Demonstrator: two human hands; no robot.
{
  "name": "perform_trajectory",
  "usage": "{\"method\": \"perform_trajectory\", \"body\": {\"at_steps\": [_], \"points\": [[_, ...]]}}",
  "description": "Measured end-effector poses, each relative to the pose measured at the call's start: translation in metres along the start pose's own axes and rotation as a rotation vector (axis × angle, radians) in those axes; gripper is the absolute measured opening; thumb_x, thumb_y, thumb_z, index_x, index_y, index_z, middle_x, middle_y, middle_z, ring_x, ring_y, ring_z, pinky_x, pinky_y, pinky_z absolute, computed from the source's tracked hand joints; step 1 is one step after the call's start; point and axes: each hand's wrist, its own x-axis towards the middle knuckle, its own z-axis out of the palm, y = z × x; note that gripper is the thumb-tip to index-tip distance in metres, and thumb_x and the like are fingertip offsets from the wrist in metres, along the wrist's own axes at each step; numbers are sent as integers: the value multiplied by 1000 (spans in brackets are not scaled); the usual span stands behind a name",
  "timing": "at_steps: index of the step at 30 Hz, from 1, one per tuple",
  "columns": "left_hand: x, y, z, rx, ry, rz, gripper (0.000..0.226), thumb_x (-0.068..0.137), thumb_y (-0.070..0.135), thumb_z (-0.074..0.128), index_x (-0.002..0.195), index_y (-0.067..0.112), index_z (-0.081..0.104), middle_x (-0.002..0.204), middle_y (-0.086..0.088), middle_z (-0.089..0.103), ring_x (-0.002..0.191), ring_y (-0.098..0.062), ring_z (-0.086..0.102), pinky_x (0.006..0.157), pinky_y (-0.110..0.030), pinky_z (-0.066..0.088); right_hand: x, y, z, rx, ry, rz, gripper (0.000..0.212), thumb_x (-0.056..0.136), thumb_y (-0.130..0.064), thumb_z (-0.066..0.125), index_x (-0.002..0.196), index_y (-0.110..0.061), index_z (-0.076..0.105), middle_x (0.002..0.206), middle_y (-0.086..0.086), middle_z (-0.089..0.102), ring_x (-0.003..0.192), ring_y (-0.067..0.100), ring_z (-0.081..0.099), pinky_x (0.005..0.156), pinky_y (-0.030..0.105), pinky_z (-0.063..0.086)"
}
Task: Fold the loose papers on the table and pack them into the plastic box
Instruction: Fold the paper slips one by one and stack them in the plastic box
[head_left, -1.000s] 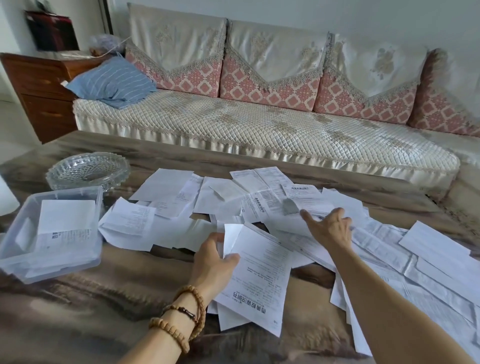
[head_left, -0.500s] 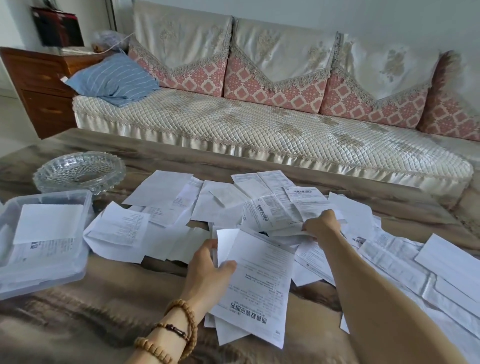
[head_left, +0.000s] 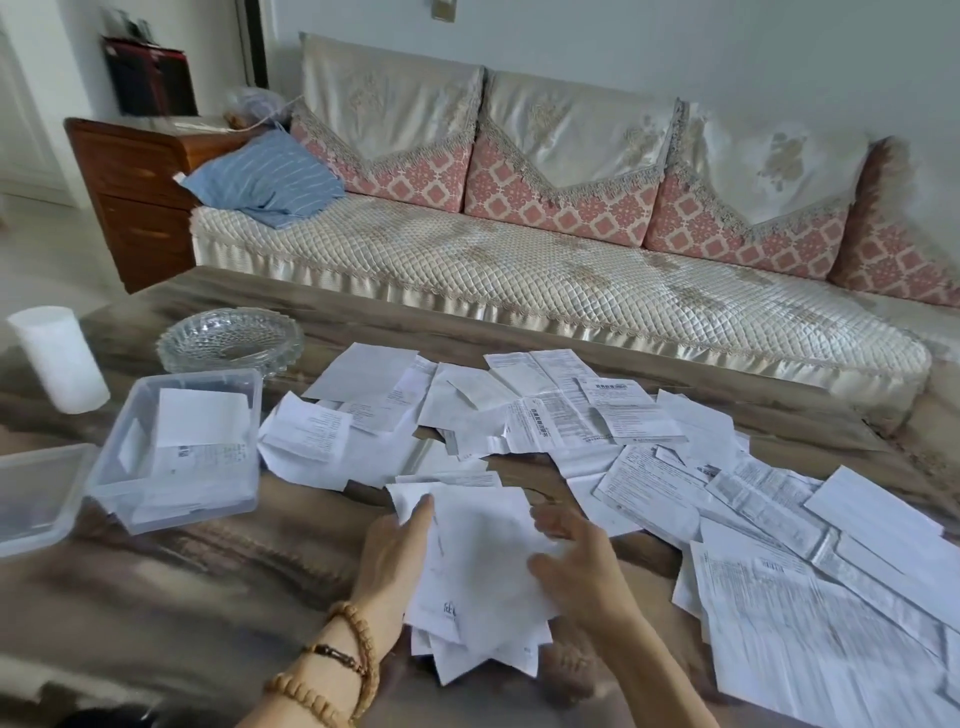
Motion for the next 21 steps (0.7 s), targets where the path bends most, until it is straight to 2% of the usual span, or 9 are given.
{"method": "perform_trajectory", "body": {"at_steps": [1, 3, 6, 8, 11, 13, 17, 19, 21], "points": [[-6, -1, -3, 8, 1, 14, 25, 91, 30, 65, 81, 7, 70, 78, -9, 72, 74, -25, 68, 57, -26, 48, -7, -1, 12, -55, -40, -9, 41, 70, -8, 63, 108, -24, 62, 115, -7, 62, 108, 9, 58, 85, 27, 50], [-15, -1, -10, 78, -24, 69, 5, 86, 13, 68, 85, 11, 72, 78, -2, 74, 74, -18, 68, 56, -22, 48, -11, -5, 25, -106, -99, -12, 40, 74, -14, 67, 111, -27, 61, 117, -7, 61, 107, 12, 60, 86, 34, 53], [-15, 1, -37, 196, 18, 106, 21, 76, -4, 60, 84, 14, 67, 77, -1, 71, 74, -18, 68, 54, -22, 50, 7, -27, 35, -234, 79, -56, 16, 78, -28, 71, 85, -17, 62, 90, 1, 67, 84, 21, 64, 69, 35, 53], [-13, 5, -58, 230, 45, 124, 30, 74, -6, 59, 93, 16, 61, 84, 0, 68, 79, -16, 66, 55, -22, 50, 35, -47, 41, -358, 168, -143, 16, 80, -32, 69, 81, -17, 63, 85, 1, 64, 86, 23, 59, 71, 33, 47], [-9, 2, -92, 232, 104, 115, 55, 73, -6, 64, 114, 23, 41, 98, 5, 59, 82, -5, 56, 56, -19, 43, 84, -80, 71, -583, -107, -194, 49, 84, -45, 69, 122, -15, 60, 120, 2, 63, 113, 22, 56, 86, 30, 44], [-6, -2, -110, 220, 130, 88, 52, 74, -6, 64, 112, 22, 43, 97, 6, 60, 82, -4, 54, 58, -22, 43, 108, -96, 99, -663, -254, -153, 71, 80, -58, 67, 133, -14, 50, 131, 2, 58, 118, 23, 54, 86, 31, 44], [0, -13, -133, 198, 192, 76, 45, 69, -8, 59, 105, 19, 52, 91, 4, 66, 80, -9, 62, 53, -21, 43, 126, -109, 138, -979, -199, -34, 105, 59, -80, 68, 135, -12, 43, 133, 7, 51, 124, 29, 49, 101, 44, 40], [3, -18, -138, 184, 185, 73, 46, 68, -5, 58, 104, 23, 53, 92, 4, 67, 81, -12, 65, 57, -24, 47, 125, -112, 146, -1027, -159, 51, 110, 54, -75, 75, 137, -11, 39, 133, 7, 51, 125, 30, 49, 102, 45, 37], [4, -21, -141, 168, 171, 60, 46, 68, -4, 59, 104, 24, 52, 94, 4, 67, 82, -14, 65, 60, -25, 49, 124, -112, 148, -965, -159, 108, 103, 55, -67, 79, 132, -11, 41, 126, 5, 56, 117, 29, 54, 94, 41, 42]]}}
